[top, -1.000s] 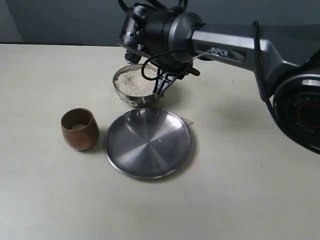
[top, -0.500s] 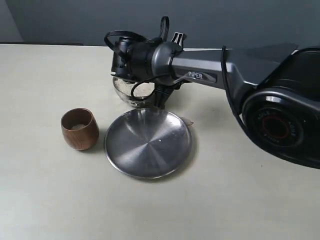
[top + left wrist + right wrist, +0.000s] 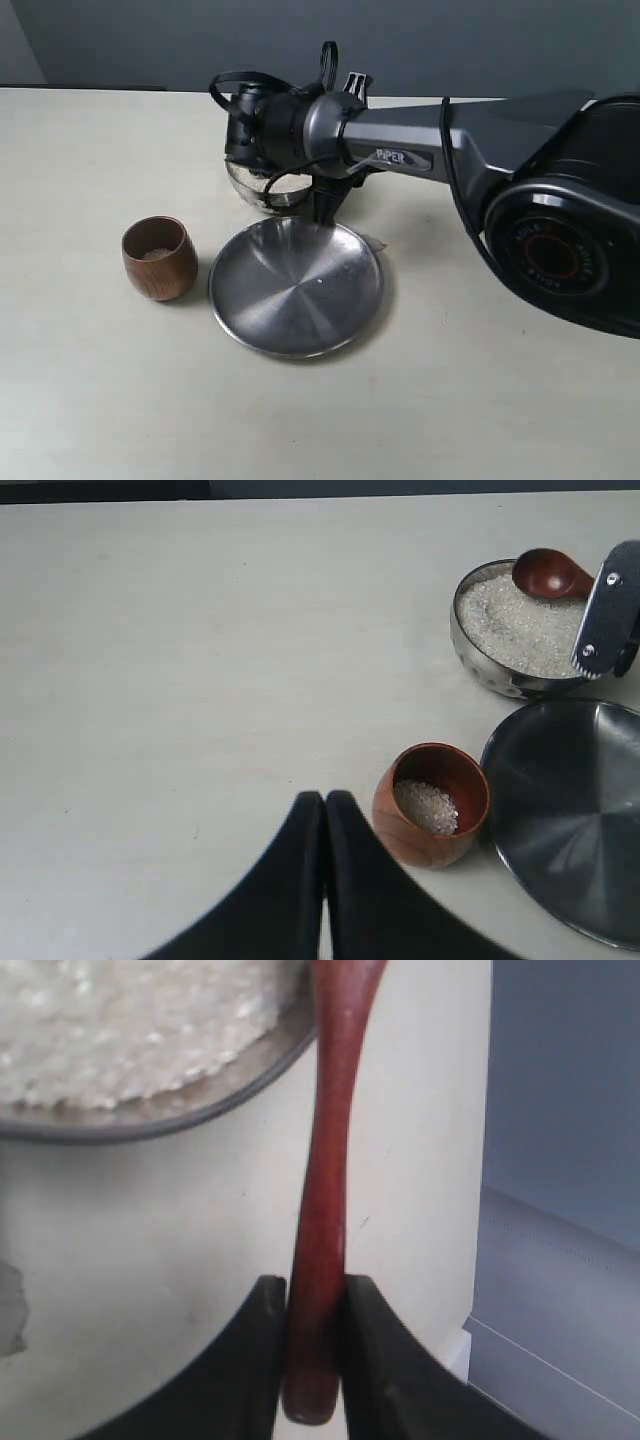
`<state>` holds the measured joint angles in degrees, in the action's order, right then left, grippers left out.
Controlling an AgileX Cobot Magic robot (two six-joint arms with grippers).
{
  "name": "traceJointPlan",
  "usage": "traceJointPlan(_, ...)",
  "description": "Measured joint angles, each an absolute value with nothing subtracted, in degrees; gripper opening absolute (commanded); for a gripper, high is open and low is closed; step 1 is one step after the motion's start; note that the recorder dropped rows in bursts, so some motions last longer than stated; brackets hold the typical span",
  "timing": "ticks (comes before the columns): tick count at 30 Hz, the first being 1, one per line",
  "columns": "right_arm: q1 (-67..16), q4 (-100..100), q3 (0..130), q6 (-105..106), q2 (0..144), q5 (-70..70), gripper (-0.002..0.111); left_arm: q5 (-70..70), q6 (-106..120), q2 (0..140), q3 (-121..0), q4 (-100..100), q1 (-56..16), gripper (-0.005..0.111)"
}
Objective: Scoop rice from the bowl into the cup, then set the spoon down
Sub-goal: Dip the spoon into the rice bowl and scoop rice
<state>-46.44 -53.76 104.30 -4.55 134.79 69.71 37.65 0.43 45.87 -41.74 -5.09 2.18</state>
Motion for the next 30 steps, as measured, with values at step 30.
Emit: traceJointPlan(30,-46.9,-46.4,107.2,-5.6,134.2,69.7,-0.001,37.7,0.4,45.9,-41.7,-5.1,2.2,0.000)
